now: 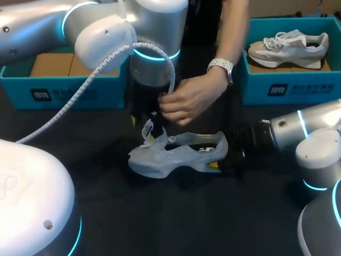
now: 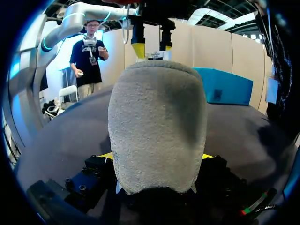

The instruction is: Take the shoe out of the shoebox, open the shoe tongue, remove and reinsert the insole, then place the shoe into the shoebox

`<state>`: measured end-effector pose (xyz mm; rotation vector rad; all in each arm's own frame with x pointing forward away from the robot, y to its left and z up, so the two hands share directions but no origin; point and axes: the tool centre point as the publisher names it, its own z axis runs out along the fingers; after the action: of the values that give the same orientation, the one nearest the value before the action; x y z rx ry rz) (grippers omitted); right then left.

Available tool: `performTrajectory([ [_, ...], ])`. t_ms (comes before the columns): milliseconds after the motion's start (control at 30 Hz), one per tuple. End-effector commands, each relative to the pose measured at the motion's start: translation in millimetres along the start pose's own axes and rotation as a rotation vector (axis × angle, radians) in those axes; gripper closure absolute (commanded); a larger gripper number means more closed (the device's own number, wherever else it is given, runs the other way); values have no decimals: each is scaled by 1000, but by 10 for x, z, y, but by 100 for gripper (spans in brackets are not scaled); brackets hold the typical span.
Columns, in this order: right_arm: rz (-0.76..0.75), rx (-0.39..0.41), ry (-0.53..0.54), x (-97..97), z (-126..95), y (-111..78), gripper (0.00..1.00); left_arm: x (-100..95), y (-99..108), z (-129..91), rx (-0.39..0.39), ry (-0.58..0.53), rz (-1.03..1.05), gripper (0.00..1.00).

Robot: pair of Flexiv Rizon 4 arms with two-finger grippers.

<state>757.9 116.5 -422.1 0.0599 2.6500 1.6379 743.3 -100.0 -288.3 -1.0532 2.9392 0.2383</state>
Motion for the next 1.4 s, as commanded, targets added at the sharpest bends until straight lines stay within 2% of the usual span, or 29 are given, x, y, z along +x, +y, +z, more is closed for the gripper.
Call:
performTrajectory([
  [33, 1, 5, -1, 1, 20, -12, 100, 16, -90, -53, -15, 1, 44, 100],
  [333, 1, 5, -1, 1, 20, -12, 100, 111, -156, -163, 36, 7, 150, 100],
  [600, 1, 5, -1, 1, 20, -12, 100, 158, -203, -288, 66, 7, 152, 100],
  [633, 1, 5, -1, 1, 20, -12, 100, 156, -205, -303, 68, 8, 153, 93],
  [667, 1, 5, -1, 1, 20, -12, 100, 153, -206, -314, 72, 3, 149, 74],
  [700, 1, 5, -1, 1, 20, -12, 100, 153, -207, -318, 72, -2, 147, 47],
  [733, 1, 5, -1, 1, 20, -12, 100, 152, -207, -318, 73, -5, 148, 10],
  [767, 1, 5, -1, 1, 20, -12, 100, 150, -205, -318, 73, -10, 145, 2],
  [967, 1, 5, -1, 1, 20, -12, 100, 108, -194, -275, 65, -10, 137, 0],
  [1400, 1, 5, -1, 1, 20, -12, 100, 76, -239, -546, 109, -1, 142, 0],
])
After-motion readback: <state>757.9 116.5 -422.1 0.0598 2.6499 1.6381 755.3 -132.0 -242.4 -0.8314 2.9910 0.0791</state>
